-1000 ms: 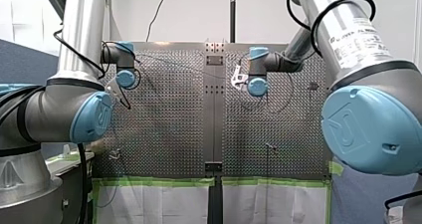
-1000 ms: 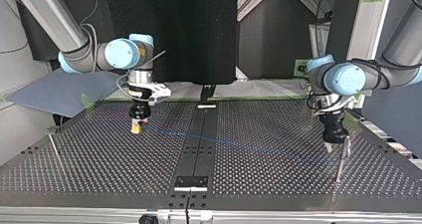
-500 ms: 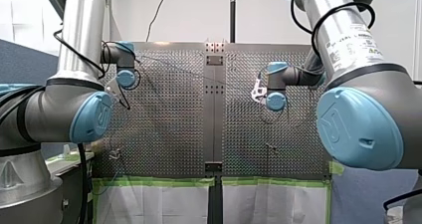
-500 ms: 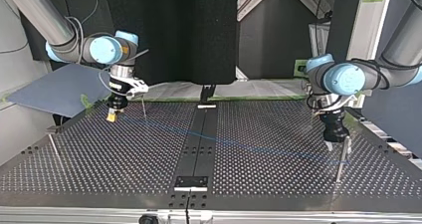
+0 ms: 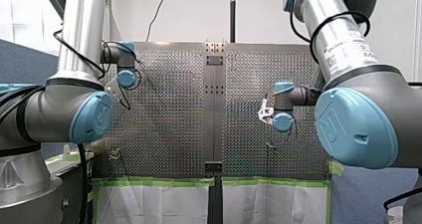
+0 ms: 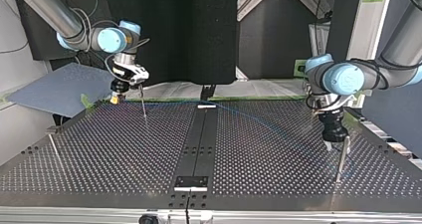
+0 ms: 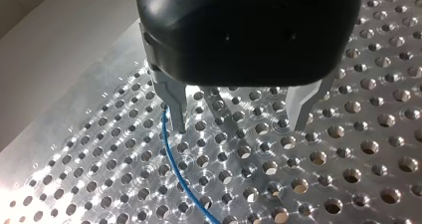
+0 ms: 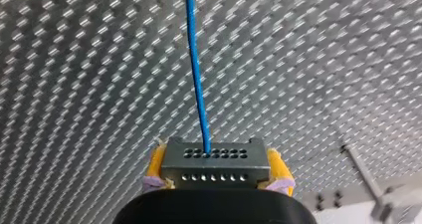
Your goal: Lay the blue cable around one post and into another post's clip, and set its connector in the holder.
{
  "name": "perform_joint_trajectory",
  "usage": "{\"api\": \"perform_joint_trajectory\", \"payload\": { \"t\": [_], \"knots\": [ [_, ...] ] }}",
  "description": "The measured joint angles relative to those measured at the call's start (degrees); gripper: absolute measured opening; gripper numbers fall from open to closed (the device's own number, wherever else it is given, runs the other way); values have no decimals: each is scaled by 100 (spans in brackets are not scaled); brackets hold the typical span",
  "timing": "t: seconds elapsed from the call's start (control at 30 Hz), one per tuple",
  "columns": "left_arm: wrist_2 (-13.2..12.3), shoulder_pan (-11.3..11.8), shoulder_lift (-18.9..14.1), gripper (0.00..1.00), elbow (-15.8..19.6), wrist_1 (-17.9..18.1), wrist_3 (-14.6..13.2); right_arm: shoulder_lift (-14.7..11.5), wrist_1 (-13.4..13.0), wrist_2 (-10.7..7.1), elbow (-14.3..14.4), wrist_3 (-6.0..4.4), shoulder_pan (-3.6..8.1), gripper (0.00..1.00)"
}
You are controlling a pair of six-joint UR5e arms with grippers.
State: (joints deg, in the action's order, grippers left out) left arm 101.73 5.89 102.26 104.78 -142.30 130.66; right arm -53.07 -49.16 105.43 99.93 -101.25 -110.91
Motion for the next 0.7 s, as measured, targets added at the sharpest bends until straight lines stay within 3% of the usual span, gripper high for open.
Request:
{"api": "perform_joint_trajectory", "payload": {
  "t": [0.33,0.57,0.7],
  "knots": [
    [0,-12,0,100,4,0,-22,433,-473,300,472,8,46,22],
    [-4,-13,0,100,1,0,-23,501,-827,579,826,16,151,22],
    [-7,-25,1,100,2,0,-30,528,-999,566,998,55,238,22]
  ]
}}
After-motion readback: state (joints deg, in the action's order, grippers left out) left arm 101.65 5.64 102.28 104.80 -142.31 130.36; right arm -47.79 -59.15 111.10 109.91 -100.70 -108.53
